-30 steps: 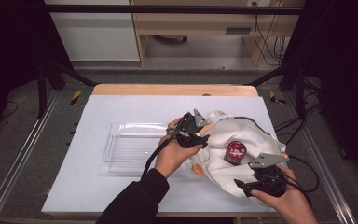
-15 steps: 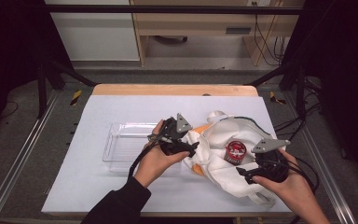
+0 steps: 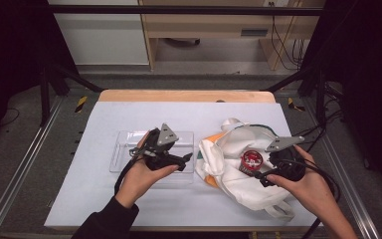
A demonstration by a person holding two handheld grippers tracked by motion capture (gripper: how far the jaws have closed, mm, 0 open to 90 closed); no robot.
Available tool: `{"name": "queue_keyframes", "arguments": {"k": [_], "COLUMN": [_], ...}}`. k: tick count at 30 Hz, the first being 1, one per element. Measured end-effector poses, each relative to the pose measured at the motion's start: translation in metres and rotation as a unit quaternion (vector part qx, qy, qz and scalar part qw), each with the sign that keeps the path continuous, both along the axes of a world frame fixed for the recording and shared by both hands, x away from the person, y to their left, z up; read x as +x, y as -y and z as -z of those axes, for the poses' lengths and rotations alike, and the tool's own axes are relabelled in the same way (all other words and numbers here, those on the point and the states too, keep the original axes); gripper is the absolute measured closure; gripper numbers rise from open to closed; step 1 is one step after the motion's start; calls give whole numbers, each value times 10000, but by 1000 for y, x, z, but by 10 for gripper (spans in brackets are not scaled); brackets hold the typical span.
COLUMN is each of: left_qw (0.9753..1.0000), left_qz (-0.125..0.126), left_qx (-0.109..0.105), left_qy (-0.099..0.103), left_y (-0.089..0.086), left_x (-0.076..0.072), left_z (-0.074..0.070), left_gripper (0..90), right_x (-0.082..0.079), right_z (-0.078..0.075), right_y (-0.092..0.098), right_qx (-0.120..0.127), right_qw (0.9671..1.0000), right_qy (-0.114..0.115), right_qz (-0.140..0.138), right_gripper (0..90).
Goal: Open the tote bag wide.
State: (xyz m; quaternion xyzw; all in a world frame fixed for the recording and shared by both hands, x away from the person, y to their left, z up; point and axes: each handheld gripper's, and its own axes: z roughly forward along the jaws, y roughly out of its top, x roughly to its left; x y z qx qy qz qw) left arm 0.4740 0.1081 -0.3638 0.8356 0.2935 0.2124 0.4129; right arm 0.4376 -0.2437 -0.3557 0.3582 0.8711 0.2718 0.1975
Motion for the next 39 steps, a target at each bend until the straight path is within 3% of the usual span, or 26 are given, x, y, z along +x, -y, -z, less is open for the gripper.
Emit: {"name": "queue_keyframes", "arguments": {"k": [6,9,21,25,29,32,39], "left_qw": [9999,9999,9992,9988,9981,9982,9976], "left_qz": [-86,-121,-354,-481,-611,-589,-694], "left_qx": [69,4,14,102,67,75,23], "left_qy": [15,-73,-166,-32,-33,-92,-71], "left_y": [-19,-29,-54,-64,-73,-78,-86], "left_x": [-5,-5,-9,-16,-17,-16,-16], "left_z": [6,9,19,18,18,20,19], "left_gripper": [103,97,92,92,91,91,91], "right_x": [6,10,17,17,20,27,39], "right_z": [-4,-7,-13,-13,-9,-1,10], "right_y": [-2,-4,-3,-5,-5,-7,-9], "right_qx": [-97,-231,-177,-87,-136,-241,-368], "right_qw": [9999,9997,9998,9999,9997,9986,9975], "right_qy": [-91,-81,-82,-94,-189,-455,-547], "right_qz": [10,55,-6,-32,-83,-149,-245], "right_gripper": [100,104,104,109,132,139,132]}}
